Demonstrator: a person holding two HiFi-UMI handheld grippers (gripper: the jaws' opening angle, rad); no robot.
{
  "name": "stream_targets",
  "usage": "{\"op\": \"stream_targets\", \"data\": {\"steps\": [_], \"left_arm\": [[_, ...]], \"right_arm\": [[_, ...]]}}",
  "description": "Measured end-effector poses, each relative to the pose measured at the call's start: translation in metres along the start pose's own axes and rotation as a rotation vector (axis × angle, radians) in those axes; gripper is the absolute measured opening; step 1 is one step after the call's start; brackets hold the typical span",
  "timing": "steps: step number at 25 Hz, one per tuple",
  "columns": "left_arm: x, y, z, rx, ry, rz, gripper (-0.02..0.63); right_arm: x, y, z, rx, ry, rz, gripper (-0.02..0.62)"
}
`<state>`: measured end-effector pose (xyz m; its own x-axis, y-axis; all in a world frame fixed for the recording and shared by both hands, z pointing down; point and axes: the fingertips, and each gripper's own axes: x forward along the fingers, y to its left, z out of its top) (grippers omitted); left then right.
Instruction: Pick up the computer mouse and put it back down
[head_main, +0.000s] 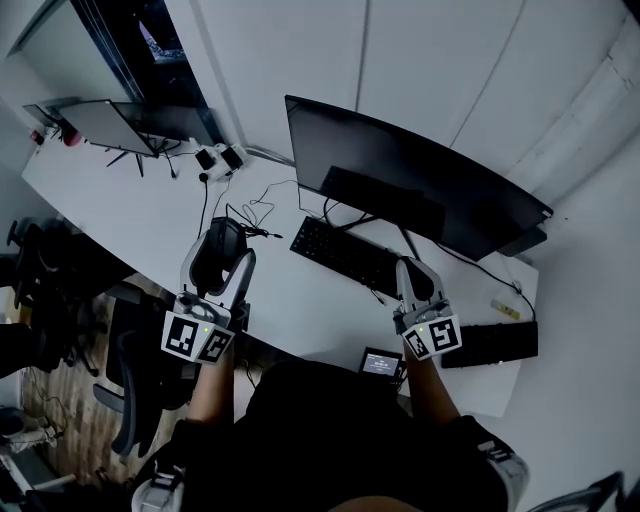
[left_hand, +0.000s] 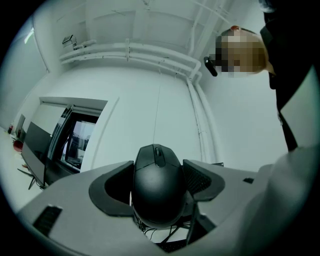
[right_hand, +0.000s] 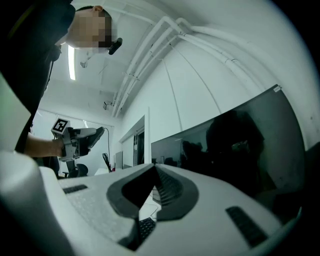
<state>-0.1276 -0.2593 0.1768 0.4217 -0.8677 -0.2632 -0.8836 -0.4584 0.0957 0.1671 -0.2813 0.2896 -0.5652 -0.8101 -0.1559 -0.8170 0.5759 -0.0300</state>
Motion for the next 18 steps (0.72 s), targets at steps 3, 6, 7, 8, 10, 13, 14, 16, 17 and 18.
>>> {"op": "stream_targets", "data": {"steps": [3,6,7,8,10,13,14,16,17,18], "left_arm": [[-0.001,-0.002,-0.008,-0.010,0.014,-0.003,0.299],[-0.001,0.000,-0.014,-0.028,0.027,0.000,0.299],[-0.001,0.002,-0.016,-0.035,0.031,0.001,0.299],[0.000,0.004,-0.019,-0.040,0.036,0.003,0.299],[0.001,0.008,-0.025,-0.047,0.053,0.008,0.299],[0.004,0.016,-0.037,-0.055,0.086,0.015,0.299],[0.006,0.020,-0.042,-0.058,0.098,0.018,0.299],[0.011,0.028,-0.054,-0.059,0.127,0.023,0.299],[0.014,0.033,-0.061,-0.058,0.144,0.025,0.299],[0.018,0.038,-0.068,-0.058,0.161,0.026,0.299]], "right_arm": [[-0.001,-0.002,-0.003,0.007,0.002,0.001,0.003],[0.000,-0.002,-0.007,0.011,0.009,0.008,0.003],[0.001,-0.003,-0.009,0.013,0.012,0.010,0.003],[0.002,-0.003,-0.010,0.016,0.016,0.010,0.003],[0.004,-0.003,-0.015,0.026,0.026,0.008,0.003],[0.006,-0.004,-0.023,0.040,0.041,0.002,0.003],[0.007,-0.004,-0.026,0.043,0.046,0.001,0.003],[0.009,-0.004,-0.030,0.050,0.058,-0.002,0.003],[0.010,-0.005,-0.032,0.054,0.063,-0.005,0.003],[0.012,-0.005,-0.034,0.059,0.069,-0.009,0.003]]}}
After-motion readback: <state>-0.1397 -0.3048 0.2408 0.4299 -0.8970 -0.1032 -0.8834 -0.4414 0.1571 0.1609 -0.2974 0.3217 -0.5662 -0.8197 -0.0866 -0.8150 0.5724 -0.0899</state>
